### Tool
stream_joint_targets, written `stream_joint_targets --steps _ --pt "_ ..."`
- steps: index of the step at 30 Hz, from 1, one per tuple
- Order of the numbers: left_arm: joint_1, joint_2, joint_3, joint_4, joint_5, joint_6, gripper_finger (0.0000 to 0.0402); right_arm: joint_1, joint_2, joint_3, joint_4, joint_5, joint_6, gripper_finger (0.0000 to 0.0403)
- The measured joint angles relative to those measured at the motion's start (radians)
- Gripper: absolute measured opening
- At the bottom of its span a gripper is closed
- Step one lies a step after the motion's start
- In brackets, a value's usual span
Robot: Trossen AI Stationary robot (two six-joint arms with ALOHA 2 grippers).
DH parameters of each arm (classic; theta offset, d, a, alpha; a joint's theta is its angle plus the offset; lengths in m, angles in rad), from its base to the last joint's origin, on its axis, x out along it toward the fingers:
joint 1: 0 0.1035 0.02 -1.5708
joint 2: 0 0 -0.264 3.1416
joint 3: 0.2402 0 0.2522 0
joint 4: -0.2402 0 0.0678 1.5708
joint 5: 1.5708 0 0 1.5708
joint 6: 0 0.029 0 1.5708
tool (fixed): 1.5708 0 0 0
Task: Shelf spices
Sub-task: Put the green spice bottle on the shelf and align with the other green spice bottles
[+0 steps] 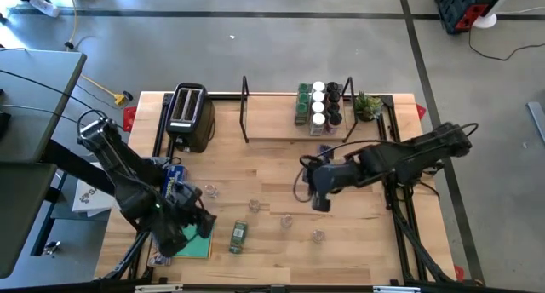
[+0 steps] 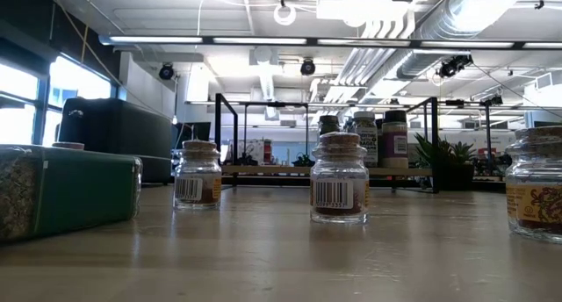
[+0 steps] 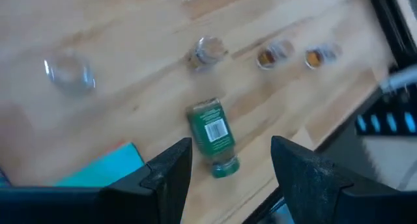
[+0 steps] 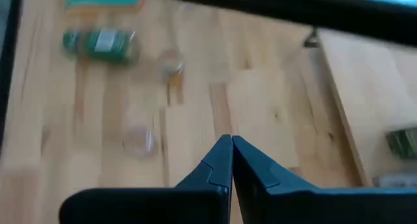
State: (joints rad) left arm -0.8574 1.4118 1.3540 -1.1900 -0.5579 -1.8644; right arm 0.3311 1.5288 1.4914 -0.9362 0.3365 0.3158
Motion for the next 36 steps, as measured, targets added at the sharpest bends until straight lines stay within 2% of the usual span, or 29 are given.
stream_joint_targets --steps 2,4,7,9,15,22,26,36 --pt "0.01 0.034 0.0 0.02 0.039 -0.105 0.0204 -0.015 -0.025 -0.027 -0.014 -0.035 -0.104 0.0004" --pt "0.028 0.069 0.0 0.072 0.133 -0.154 0.0204 -0.028 -0.061 -0.047 -0.026 -0.04 -0.152 0.0004" --pt "0.056 0.155 0.001 0.172 0.412 -0.153 0.0204 -0.034 -0.137 -0.083 -0.005 -0.042 -0.115 0.0004" --pt "0.06 0.223 0.0 0.261 0.509 -0.154 0.0204 -0.023 -0.181 -0.124 0.032 -0.053 -0.076 0.0004" --pt "0.058 0.385 0.0 0.468 0.495 -0.254 0.0217 0.043 -0.318 -0.248 0.102 -0.055 0.042 0.0004" --pt "0.092 0.499 0.0 0.495 0.475 -0.22 0.0261 0.078 -0.393 -0.296 0.098 0.004 0.256 0.0004" --pt "0.117 0.541 0.0 0.49 0.443 -0.219 0.0269 0.081 -0.398 -0.296 0.127 0.004 0.27 0.0004" --pt "0.178 0.605 0.003 0.49 0.461 -0.255 0.0269 0.081 -0.399 -0.296 0.133 0.001 0.207 0.0004"
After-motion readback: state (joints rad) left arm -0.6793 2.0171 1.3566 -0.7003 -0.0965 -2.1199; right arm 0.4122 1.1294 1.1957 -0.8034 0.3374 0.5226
